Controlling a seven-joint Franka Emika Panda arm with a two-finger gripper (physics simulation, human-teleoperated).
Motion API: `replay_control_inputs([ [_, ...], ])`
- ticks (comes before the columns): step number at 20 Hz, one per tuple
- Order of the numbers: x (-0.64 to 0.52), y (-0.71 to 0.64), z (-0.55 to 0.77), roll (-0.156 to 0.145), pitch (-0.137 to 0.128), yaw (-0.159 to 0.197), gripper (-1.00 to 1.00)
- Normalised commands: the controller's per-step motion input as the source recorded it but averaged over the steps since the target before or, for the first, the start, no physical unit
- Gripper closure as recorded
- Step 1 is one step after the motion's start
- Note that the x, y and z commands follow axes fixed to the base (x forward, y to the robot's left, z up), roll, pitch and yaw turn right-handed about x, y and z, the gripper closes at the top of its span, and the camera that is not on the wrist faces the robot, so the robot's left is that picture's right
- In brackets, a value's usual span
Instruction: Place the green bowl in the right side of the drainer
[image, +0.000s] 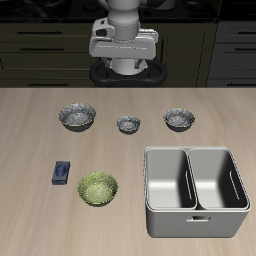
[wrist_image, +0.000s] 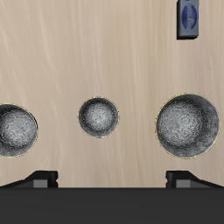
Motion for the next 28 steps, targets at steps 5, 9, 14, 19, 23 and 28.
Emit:
replay_control_inputs([
  [5, 0.16, -0.12, 0.07, 0.034, -0.001, 0.041, -1.0],
  [9, 0.24, -0.12, 0.0, 0.032, 0.012, 0.025, -1.0],
  [14, 0.28, -0.28, 0.07, -0.014, -0.024, -0.013, -1.0],
  [19, 0.35, -0.39, 0.12, -0.019, 0.022, -0.033, -1.0],
  [23, 0.31, -0.31, 0.18, 0.023, 0.005, 0.002, -1.0],
  [28, 0.26, -0.24, 0.11, 0.033, -0.007, 0.027, -1.0],
])
